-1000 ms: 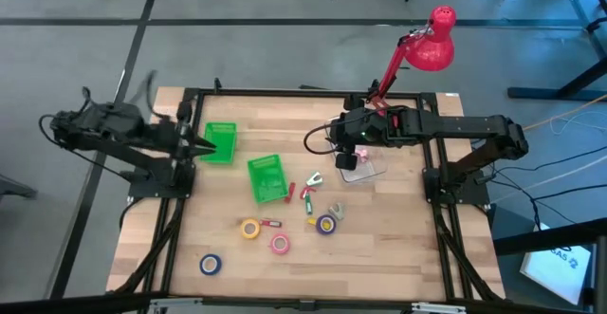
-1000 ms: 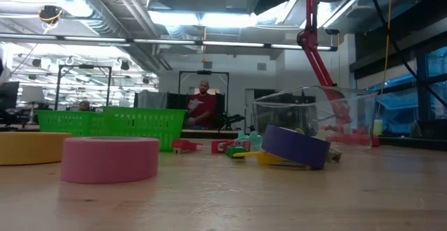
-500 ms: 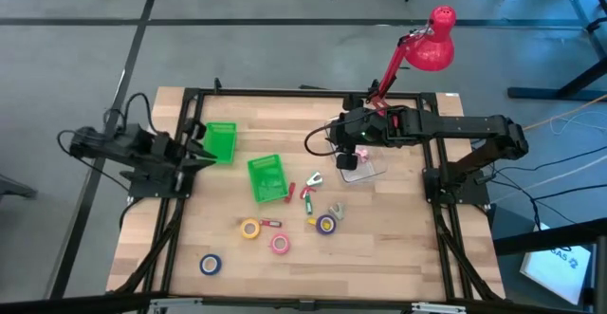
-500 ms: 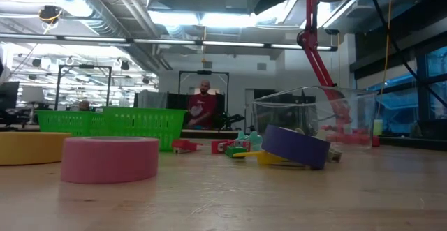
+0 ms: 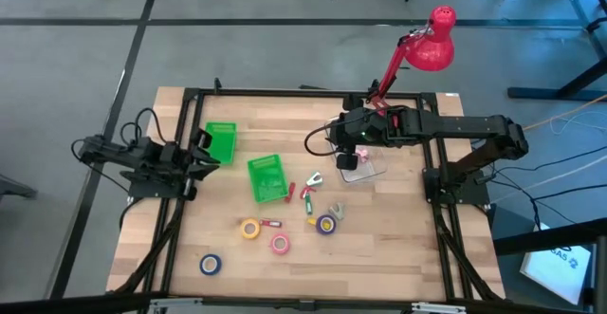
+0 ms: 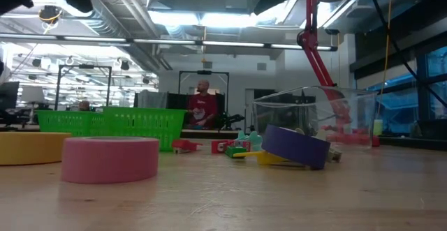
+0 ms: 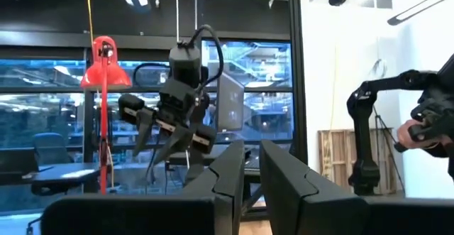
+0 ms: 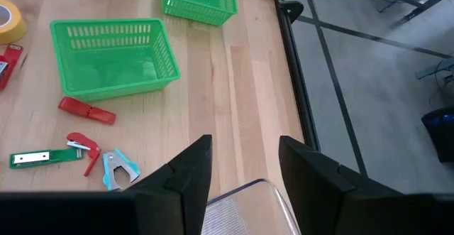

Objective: Pick and place Stapler, Stapler remover, tape
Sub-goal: Put the green tape into the right green bin

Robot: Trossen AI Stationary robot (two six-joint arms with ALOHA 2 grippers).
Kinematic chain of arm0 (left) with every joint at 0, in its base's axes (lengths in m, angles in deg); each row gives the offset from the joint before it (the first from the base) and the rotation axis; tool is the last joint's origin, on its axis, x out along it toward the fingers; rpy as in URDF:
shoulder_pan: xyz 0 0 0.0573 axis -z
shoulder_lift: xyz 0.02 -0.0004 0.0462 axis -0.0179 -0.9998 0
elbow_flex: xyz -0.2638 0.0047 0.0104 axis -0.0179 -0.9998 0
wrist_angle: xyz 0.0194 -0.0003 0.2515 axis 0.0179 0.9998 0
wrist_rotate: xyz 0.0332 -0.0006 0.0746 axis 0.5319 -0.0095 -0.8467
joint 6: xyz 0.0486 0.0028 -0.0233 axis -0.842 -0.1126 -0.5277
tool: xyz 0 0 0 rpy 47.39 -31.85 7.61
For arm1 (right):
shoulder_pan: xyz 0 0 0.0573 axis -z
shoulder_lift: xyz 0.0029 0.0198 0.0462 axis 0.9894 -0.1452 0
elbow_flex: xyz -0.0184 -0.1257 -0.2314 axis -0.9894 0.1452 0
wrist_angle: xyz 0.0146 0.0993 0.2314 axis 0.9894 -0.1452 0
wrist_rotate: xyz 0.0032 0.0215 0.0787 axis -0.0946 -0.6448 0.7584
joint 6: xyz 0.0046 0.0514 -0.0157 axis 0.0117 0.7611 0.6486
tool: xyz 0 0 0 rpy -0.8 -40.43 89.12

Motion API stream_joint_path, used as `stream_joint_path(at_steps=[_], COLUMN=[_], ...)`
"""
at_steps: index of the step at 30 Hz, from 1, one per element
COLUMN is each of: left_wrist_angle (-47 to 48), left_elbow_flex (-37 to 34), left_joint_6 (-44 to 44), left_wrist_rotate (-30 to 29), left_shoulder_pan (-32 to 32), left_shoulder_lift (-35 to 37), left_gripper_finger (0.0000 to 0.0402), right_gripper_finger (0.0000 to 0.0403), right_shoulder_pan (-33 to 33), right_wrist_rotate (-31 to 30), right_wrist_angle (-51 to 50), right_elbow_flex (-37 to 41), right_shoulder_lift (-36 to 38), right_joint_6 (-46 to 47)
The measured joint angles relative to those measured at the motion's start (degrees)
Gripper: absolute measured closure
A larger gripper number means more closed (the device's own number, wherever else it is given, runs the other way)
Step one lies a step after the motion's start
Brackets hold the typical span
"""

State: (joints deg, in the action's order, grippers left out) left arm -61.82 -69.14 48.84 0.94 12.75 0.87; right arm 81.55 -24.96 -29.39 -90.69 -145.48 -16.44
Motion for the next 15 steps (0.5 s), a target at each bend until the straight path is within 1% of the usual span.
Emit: stream_joint_path(at_steps=[2,8,12,15], left_wrist_angle=[0.0,-0.7,1.0,2.4], left_elbow_flex=[-1.5,-4.2,-4.4,-4.4], left_joint_6=[0.7,2.3,2.8,2.5], left_wrist_rotate=[-0.2,-2.3,-2.7,-3.7], left_shoulder_pan=[0.0,-0.1,-0.1,-1.1], left_shoulder_lift=[1.4,1.4,1.4,1.4], left_gripper_finger=[0.0359,0.0359,0.0359,0.0359], right_gripper_finger=[0.0236,0.0236,0.0236,0.0236], right_shoulder_pan=[0.0,0.0,0.0,0.0], right_wrist_rotate=[0.8,2.9,2.9,2.9], right_wrist_angle=[-0.1,-0.1,-0.7,-1.5], right_elbow_flex=[0.0,0.0,0.0,0.0], right_shoulder_lift=[0.0,0.0,0.0,0.0], right_joint_6=[0.1,0.2,0.6,3.0])
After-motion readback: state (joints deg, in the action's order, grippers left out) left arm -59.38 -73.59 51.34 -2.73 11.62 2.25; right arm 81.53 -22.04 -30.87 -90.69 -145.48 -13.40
